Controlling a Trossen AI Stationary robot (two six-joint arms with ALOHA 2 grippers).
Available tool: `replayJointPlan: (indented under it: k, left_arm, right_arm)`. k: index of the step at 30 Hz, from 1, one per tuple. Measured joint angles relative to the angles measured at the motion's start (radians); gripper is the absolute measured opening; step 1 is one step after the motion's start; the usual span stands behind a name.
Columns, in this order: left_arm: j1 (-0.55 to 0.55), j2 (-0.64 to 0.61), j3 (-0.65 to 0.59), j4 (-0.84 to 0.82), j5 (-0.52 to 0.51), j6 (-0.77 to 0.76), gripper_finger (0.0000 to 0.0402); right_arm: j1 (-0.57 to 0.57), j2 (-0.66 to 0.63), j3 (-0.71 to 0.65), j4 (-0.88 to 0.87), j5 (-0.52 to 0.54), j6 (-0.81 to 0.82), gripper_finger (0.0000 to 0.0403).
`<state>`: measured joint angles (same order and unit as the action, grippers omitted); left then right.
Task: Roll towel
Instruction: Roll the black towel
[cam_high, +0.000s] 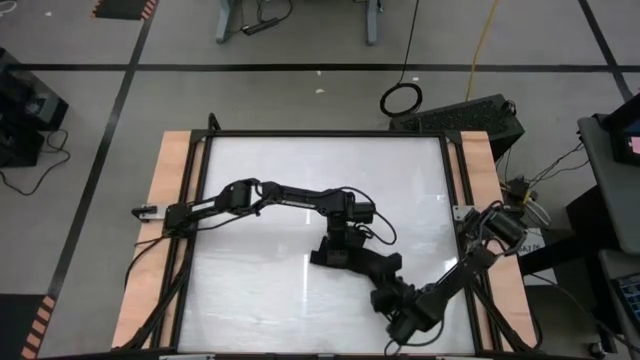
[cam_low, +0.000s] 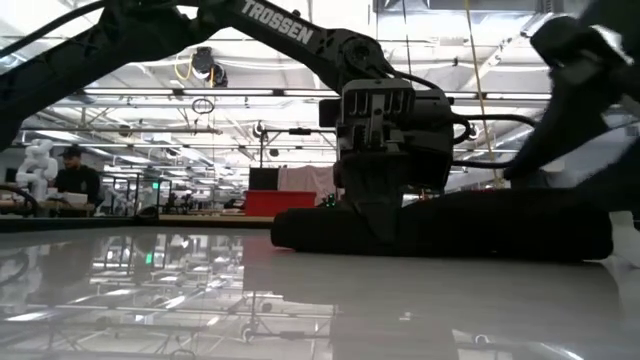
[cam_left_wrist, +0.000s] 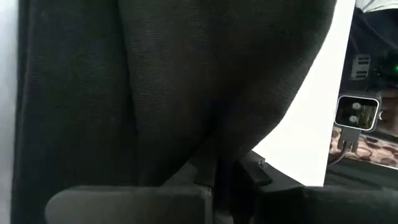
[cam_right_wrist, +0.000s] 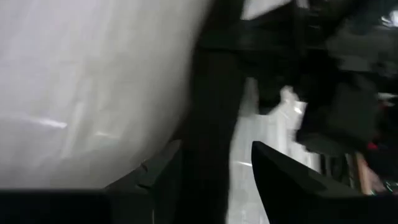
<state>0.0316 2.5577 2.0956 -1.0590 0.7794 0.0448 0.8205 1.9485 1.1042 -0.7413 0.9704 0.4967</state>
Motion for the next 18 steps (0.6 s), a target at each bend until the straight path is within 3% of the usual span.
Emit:
replayJointPlan:
  k: [4, 11, 14, 18]
  left_arm:
    - [0.002, -0.005, -0.001, -0.021, 0.005, 0.001, 0.0022]
    - [0.003, -0.005, -0.002, -0.074, 0.008, 0.030, 0.0022]
    - [0.002, -0.005, -0.002, -0.105, 0.007, 0.062, 0.0022]
    - [-0.001, -0.005, -0.002, -0.138, -0.005, 0.121, 0.0022]
  right_arm:
    - [-0.039, 0.003, 0.000, 0.010, 0.002, 0.017, 0.0183]
    - [-0.106, 0.003, 0.000, 0.037, -0.222, 0.055, 0.0174]
    - [-0.115, -0.004, 0.002, 0.043, -0.288, 0.067, 0.0133]
    - [-0.113, -0.031, 0.002, 0.055, -0.363, 0.068, 0.0033]
